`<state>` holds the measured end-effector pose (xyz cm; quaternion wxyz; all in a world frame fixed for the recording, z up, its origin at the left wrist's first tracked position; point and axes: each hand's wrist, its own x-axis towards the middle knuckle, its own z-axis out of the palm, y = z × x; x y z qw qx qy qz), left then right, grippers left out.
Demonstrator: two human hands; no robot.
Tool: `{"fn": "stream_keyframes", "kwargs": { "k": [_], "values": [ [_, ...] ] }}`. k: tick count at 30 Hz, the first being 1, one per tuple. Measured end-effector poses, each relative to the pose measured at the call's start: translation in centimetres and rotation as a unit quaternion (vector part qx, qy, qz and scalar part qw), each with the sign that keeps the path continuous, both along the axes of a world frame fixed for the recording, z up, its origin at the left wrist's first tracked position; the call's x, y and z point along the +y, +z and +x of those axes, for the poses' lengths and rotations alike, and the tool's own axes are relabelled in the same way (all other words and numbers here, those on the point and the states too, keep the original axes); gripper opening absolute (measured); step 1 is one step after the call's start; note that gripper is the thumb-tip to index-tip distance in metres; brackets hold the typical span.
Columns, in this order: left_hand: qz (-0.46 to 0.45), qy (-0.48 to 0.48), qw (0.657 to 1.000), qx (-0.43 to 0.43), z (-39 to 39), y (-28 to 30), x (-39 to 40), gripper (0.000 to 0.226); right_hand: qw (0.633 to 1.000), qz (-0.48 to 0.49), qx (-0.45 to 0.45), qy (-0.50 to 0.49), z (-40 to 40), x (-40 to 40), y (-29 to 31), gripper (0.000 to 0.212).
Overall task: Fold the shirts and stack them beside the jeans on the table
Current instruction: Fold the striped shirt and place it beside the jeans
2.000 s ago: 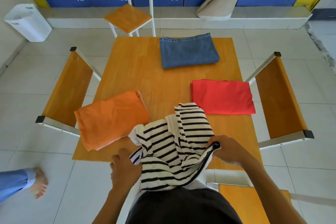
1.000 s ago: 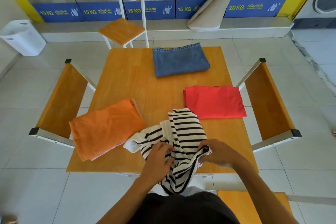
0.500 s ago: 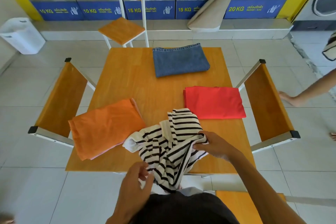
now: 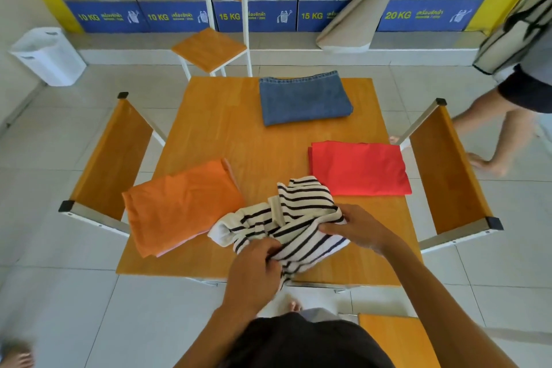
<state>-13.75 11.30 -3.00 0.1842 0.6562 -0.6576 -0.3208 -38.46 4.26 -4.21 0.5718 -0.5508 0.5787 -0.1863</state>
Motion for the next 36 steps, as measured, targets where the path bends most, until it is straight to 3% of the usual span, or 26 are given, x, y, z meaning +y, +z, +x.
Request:
{"fn": "stream_keyframes", "kwargs": {
  "k": [8,10,12,14,16,19,22,30,33,36],
  "values": [
    [-0.072,0.074,0.995,0.011,3.2,-0.7,-6.7,0.017,0.998,-0.063,0.016,-0.024,3.2,-4.9,0.5,0.012],
    [-0.055,0.092,0.994,-0.006,3.6,-1.1,-7.6,0.014,0.995,-0.071,0.058,-0.027,4.0,-5.7,-0.6,0.019],
    [0.008,0.1,0.995,-0.021,3.8,-0.9,-7.8,0.035,0.992,-0.066,0.098,-0.04,4.6,-6.0,-1.9,0.031],
    [0.093,0.06,0.993,-0.042,3.7,-0.6,-7.2,0.051,0.99,-0.057,0.114,-0.064,4.7,-6.1,-2.8,0.038],
    [0.111,0.004,0.991,-0.072,4.1,-0.9,-6.6,0.052,0.987,-0.063,0.135,-0.067,4.6,-6.3,-3.1,0.039],
    [0.062,0.054,0.995,-0.052,5.5,-1.1,-7.2,0.034,0.983,-0.074,0.15,-0.076,4.5,-6.4,-3.1,0.037],
    [0.014,0.115,0.993,-0.033,6.5,-1.4,-8.7,0.034,0.981,-0.082,0.145,-0.097,4.4,-6.6,-3.4,0.033],
    [-0.007,0.185,0.976,-0.11,5.4,-4.3,-9.5,0.03,0.96,-0.094,0.245,-0.1,4.8,-7.7,-5.2,0.03],
    [-0.014,0.183,0.973,-0.141,5.3,-4.3,-9.4,0.026,0.944,-0.114,0.29,-0.106,4.5,-7.6,-5.3,0.029],
    [-0.113,0.129,0.967,-0.191,4.7,-4.0,-9.4,0.019,0.939,-0.125,0.3,-0.11,4.7,-7.6,-5.4,0.029]
  ]
}}
